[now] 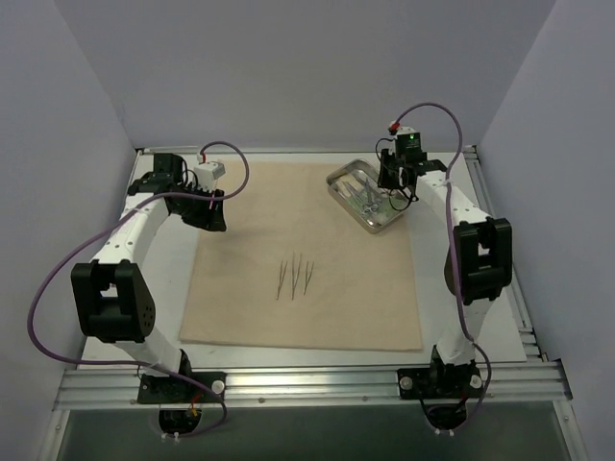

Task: Open and lay out the surgical kit
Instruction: Pick up the medical item from the container.

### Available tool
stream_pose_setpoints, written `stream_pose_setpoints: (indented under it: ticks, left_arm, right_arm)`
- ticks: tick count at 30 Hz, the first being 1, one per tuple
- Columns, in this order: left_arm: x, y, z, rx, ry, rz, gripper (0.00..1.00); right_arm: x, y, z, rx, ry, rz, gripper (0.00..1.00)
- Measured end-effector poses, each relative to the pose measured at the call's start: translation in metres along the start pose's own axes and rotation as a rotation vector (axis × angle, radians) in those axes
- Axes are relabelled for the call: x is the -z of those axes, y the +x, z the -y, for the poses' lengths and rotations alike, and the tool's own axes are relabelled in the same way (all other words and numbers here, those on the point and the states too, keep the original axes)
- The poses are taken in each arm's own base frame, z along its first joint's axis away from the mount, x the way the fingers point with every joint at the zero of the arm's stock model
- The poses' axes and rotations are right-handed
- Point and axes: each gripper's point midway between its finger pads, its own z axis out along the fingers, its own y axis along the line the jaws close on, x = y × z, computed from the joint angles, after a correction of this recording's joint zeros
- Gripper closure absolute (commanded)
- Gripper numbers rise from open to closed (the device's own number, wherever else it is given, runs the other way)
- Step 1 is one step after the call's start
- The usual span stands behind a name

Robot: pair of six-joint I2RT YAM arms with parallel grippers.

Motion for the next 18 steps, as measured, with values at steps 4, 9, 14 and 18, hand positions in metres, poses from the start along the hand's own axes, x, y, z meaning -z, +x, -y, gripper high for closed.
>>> stream_pose_setpoints:
  ticks: [4, 9, 14, 18]
  left_arm:
    - [-0.003, 0.003, -0.007, 0.007, -0.021, -0.015, 0.40]
    - [-0.014, 0.013, -0.017, 0.036, -0.027, -0.055, 0.40]
    - [-0.022, 0.019, -0.022, 0.052, -0.027, -0.082, 0.40]
    - [-0.024, 0.021, -0.023, 0.056, -0.026, -0.088, 0.40]
  right_arm:
    - [-0.052, 0.022, 0.012, 0.031, 0.015, -0.101, 0.78]
    - [-0.088, 0.040, 0.013, 0.055, 0.013, -0.171, 0.79]
    - [-0.101, 0.032, 0.010, 0.067, 0.000, -0.159, 0.79]
    - [-0.108, 0.030, 0.010, 0.074, -0.001, -0.153, 0.79]
